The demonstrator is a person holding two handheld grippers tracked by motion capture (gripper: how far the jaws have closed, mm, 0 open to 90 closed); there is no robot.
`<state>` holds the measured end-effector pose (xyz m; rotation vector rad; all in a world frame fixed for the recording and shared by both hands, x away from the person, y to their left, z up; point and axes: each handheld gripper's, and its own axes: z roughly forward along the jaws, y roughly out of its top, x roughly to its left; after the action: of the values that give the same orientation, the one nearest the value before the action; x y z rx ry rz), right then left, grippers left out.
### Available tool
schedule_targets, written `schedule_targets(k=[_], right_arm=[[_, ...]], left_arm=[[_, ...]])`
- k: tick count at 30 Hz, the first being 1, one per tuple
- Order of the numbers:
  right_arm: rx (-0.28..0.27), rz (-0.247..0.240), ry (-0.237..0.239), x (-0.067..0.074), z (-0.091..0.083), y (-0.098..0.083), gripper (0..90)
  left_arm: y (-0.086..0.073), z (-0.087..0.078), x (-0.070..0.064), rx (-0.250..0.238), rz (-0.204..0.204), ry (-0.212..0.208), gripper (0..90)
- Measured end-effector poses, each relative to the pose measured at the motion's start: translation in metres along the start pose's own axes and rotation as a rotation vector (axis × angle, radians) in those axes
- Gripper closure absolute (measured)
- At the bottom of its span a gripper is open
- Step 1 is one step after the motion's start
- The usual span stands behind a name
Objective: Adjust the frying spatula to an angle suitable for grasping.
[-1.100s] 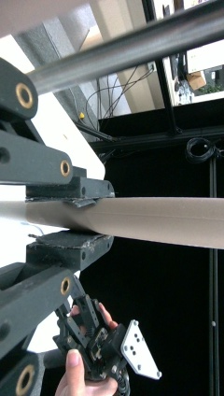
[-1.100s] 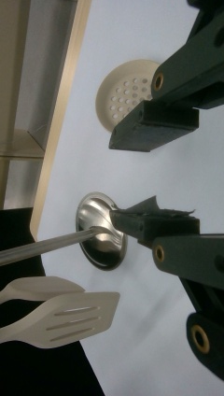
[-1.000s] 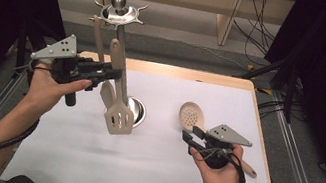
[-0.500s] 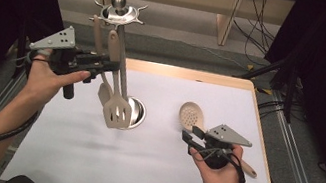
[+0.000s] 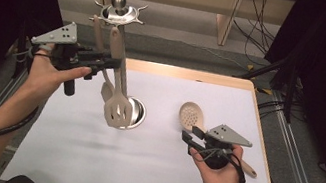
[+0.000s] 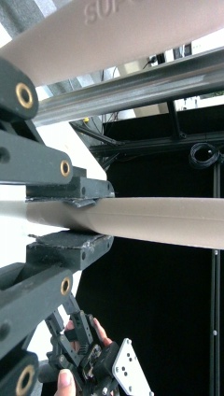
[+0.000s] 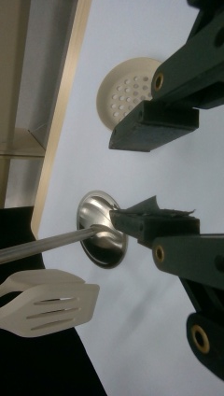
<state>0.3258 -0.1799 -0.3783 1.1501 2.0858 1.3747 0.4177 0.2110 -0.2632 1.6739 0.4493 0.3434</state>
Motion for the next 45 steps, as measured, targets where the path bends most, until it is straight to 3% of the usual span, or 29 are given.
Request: schedule_targets(k=[4,6,17,26,27,29,33,45], right_arm=[[-0.008,-0.038,-0.009,-0.002,0.0,0.001,59.9],[-0.002,-0.018,0.002,-0.001,0.0,0.0,59.9],[-0.01,-0.031,0.003,-0.002,0.001,0.0,59.9],[-0.003,-0.033,-0.002,-0.003,-0.001,0.0,59.9],[-0.004,-0.007,0.0,-0.002,-0.001,0.0,59.9],[-0.013,-0.005,0.01,-0.002,0.0,0.0,59.9],[0.004,-0.01,-0.01,-0.002,-0.003,0.0,59.9],[0.004,-0.016,-0.002,-0.003,-0.001,-0.001,59.7]], left_arm=[[-0.001,0.001,0.002,-0.001,-0.008,0.0,74.2],[-0.001,0.0,0.003,-0.003,-0.011,-0.001,74.2],[0.001,0.002,0.008,0.005,-0.016,0.001,74.2],[-0.001,0.004,0.015,0.004,-0.046,0.005,74.1],[-0.001,0.005,0.015,0.002,-0.049,0.005,74.1],[-0.001,0.006,0.016,0.002,-0.052,0.005,74.1],[-0.001,0.008,0.017,0.003,-0.057,0.009,74.0],[-0.003,0.01,0.017,-0.005,-0.071,0.023,73.4]])
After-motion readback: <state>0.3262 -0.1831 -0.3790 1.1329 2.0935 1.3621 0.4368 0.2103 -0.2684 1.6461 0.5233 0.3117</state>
